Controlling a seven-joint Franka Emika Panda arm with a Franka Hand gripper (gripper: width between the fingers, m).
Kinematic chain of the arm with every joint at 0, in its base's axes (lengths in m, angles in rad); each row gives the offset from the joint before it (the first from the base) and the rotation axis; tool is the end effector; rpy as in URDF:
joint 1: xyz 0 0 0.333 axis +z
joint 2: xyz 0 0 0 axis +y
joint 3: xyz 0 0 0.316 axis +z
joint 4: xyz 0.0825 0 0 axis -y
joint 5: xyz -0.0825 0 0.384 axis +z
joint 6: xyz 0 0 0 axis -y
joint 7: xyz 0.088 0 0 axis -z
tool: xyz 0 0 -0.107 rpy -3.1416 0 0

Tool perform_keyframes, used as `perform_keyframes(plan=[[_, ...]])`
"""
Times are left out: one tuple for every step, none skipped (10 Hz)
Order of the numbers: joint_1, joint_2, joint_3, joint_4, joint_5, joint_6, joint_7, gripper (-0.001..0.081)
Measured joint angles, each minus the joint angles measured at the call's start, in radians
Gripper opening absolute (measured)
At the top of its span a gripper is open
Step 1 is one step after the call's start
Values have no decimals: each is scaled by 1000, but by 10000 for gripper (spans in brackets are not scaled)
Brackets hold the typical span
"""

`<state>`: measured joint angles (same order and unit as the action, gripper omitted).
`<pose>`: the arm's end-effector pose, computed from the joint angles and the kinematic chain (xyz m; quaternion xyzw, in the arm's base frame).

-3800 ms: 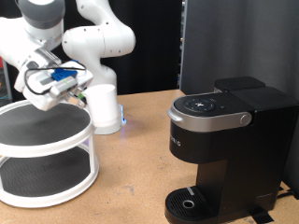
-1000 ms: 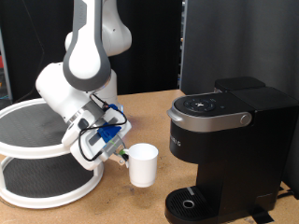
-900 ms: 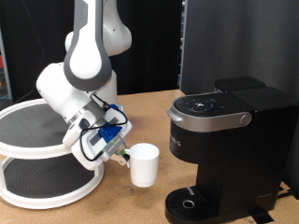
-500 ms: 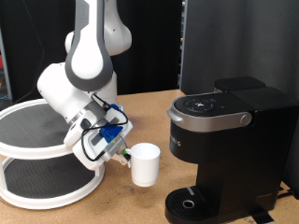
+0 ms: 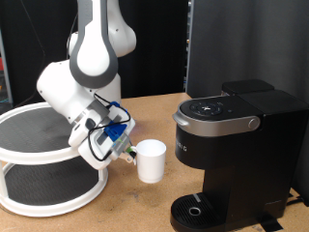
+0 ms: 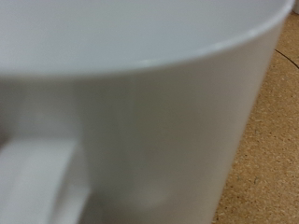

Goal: Make a cup of coffee with the keurig machine

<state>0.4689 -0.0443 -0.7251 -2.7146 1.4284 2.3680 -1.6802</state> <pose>0.3678 -0.0806 0.2201 -0.9086 -0.0810 -0.2498 0.3246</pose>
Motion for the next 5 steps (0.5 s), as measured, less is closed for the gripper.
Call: perform_keyframes(plan=[[-6,-29,-1,-14,-19,0,14,63],[-12,-57,-1,-25,-35,2,28,63],[-16,-82,0,-34,-45,8,40,63],[-17,-103,2,-41,-48,19,51,63],[-16,-120,7,-44,-48,35,61,63]])
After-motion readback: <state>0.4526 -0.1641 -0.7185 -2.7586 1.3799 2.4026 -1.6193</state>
